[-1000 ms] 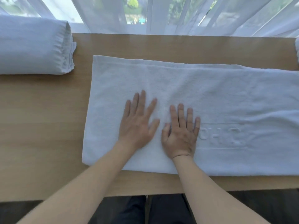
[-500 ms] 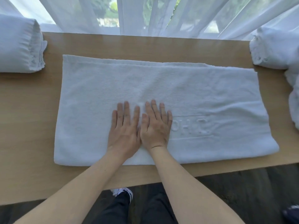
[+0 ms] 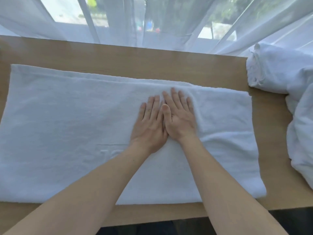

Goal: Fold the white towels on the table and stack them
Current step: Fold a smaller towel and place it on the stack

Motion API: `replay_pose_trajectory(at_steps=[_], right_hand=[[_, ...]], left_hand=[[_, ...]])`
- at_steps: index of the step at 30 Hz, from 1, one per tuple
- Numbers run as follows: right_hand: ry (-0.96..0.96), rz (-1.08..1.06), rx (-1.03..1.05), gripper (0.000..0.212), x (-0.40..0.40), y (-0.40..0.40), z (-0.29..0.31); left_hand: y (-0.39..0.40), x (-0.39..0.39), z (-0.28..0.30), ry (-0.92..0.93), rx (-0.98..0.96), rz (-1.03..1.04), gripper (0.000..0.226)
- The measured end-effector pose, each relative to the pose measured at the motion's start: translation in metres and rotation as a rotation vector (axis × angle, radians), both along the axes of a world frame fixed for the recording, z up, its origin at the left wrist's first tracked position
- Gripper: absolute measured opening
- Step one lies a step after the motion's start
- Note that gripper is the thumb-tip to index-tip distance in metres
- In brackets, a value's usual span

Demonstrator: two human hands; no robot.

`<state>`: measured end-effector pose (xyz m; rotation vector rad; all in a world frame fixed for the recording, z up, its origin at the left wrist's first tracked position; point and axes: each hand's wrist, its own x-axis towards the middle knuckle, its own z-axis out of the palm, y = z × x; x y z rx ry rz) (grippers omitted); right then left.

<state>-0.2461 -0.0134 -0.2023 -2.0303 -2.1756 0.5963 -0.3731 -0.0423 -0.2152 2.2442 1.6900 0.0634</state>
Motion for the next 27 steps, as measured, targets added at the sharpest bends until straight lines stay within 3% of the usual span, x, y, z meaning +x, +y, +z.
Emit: replay_pose_trajectory(at_steps=[12, 17, 19, 21, 23, 27], right_hand=[[-0.243, -0.254, -0.033, 0.064, 0.169, 0.032, -0.009], [-0.144, -0.434, 0.021, 0.064, 0.164, 0.005, 0.001], [-0.096, -0.361, 0.099, 0.066, 0.132, -0.032, 0.005], [-0.113, -0.155, 0.103, 0.066, 0.104, -0.077, -0.001], [-0.153, -0.066, 0.081, 0.065, 0.111, -0.096, -0.01], [-0.236, -0.304, 0.026, 0.064, 0.181, -0.082, -0.015]], left_hand=[[0.048, 0.059, 0.002, 0.08, 0.04, -0.001, 0.077], [0.048, 0.062, 0.003, 0.109, 0.043, -0.014, 0.076], [0.047, 0.061, 0.005, 0.101, 0.05, -0.039, 0.074], [0.046, 0.061, 0.005, 0.09, 0.058, -0.053, 0.072], [0.046, 0.06, 0.004, 0.092, 0.062, -0.053, 0.07], [0.047, 0.062, 0.004, 0.089, 0.052, -0.037, 0.068]])
